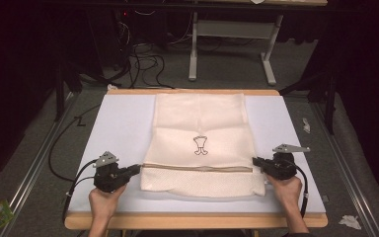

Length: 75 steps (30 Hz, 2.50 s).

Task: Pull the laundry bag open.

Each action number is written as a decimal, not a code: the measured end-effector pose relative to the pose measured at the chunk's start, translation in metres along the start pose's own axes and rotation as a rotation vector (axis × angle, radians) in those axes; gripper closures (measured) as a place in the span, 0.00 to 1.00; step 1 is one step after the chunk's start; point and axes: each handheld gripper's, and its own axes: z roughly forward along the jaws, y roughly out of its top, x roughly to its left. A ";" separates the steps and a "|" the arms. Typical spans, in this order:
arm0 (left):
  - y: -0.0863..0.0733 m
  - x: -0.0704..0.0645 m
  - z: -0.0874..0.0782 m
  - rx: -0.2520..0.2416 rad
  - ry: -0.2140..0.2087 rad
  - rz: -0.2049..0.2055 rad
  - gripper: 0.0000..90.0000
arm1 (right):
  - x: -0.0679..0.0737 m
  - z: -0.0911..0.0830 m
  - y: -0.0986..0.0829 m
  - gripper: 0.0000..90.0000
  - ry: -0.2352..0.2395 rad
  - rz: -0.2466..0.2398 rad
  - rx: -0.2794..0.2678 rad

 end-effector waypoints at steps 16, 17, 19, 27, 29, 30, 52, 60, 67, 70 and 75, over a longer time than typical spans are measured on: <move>0.000 -0.002 0.006 0.047 0.028 0.027 0.95 | 0.000 0.006 -0.007 0.88 -0.007 0.013 0.034; 0.000 -0.002 0.006 0.049 0.029 0.030 0.95 | 0.001 0.006 -0.007 0.87 -0.008 0.014 0.035; -0.001 -0.003 0.008 0.057 0.030 0.035 0.94 | 0.001 0.006 -0.007 0.83 -0.014 0.011 0.035; 0.001 -0.006 0.008 0.039 0.037 0.050 0.85 | 0.003 0.003 -0.006 0.73 -0.046 -0.008 0.019; 0.003 -0.007 0.007 0.019 0.039 0.053 0.79 | 0.003 0.000 -0.005 0.71 -0.051 -0.002 0.005; 0.003 -0.007 0.006 0.011 0.033 0.055 0.77 | 0.003 -0.001 -0.004 0.72 -0.059 -0.008 -0.006; 0.020 -0.001 -0.021 -0.111 0.063 0.071 0.63 | -0.004 -0.037 0.008 0.73 -0.111 -0.031 -0.152; 0.020 0.005 -0.030 -0.139 0.089 0.060 0.62 | -0.008 -0.044 0.008 0.73 -0.121 -0.016 -0.172; 0.018 0.010 -0.036 -0.156 0.105 0.046 0.61 | -0.014 -0.053 0.006 0.72 -0.135 -0.006 -0.201; 0.017 0.010 -0.039 -0.158 0.113 0.048 0.61 | -0.016 -0.056 0.006 0.72 -0.141 -0.006 -0.207; 0.014 0.014 -0.043 -0.163 0.130 0.037 0.61 | -0.020 -0.060 0.003 0.72 -0.149 0.002 -0.212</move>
